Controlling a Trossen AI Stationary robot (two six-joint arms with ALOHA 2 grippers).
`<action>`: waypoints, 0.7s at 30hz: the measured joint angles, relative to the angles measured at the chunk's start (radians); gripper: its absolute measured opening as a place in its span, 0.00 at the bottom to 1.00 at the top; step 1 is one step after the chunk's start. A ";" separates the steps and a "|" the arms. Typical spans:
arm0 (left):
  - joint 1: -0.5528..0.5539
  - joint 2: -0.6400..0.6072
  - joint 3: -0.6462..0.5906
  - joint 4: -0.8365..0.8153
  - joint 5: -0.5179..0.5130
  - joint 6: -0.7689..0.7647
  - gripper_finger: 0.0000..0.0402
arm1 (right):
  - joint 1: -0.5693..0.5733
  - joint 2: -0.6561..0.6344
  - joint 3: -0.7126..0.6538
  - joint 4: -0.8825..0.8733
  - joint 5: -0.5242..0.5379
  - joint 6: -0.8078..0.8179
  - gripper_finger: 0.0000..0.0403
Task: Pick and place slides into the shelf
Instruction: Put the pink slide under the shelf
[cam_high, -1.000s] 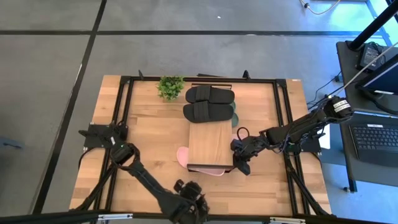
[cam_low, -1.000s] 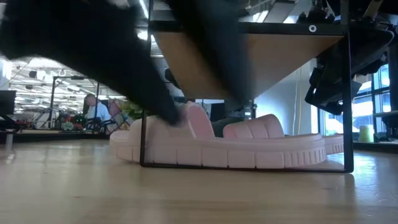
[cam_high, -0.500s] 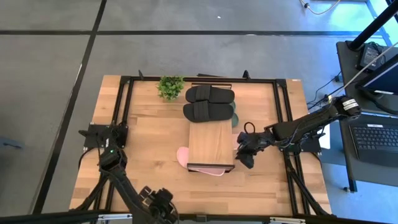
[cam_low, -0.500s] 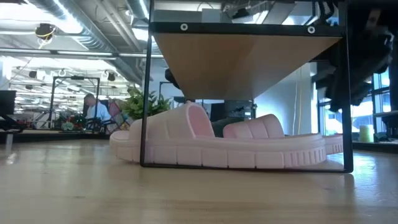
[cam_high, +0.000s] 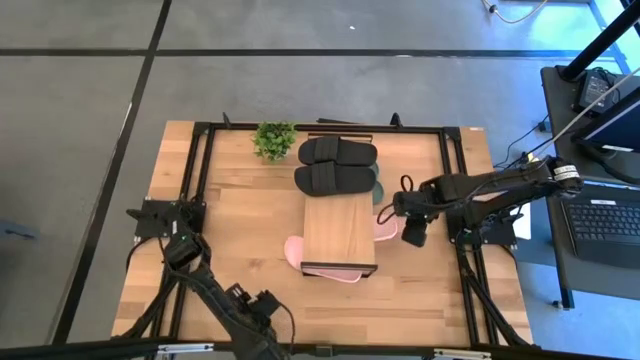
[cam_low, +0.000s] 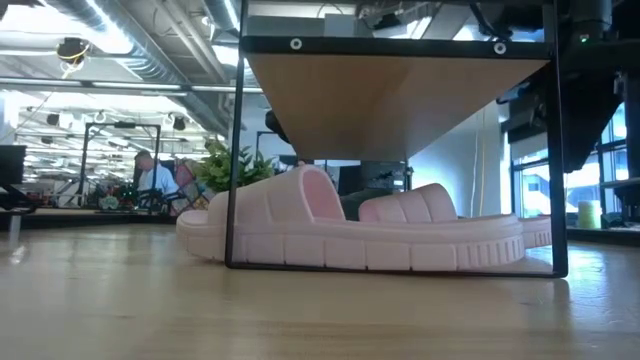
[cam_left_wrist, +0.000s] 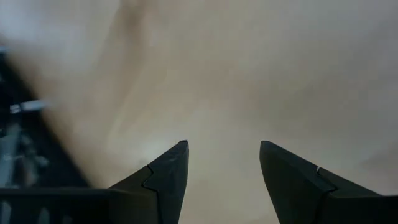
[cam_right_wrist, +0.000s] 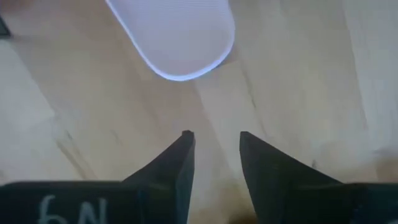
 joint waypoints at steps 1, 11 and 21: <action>0.000 -0.012 -0.031 0.000 0.012 0.009 0.47 | -0.010 0.000 -0.004 0.003 0.000 -0.012 0.32; 0.008 -0.365 -0.432 0.128 -0.108 0.027 0.47 | -0.039 0.040 -0.049 0.071 -0.003 -0.026 0.32; 0.151 -0.734 -0.882 0.535 -0.109 0.378 0.47 | -0.039 0.055 -0.056 0.127 -0.003 -0.003 0.32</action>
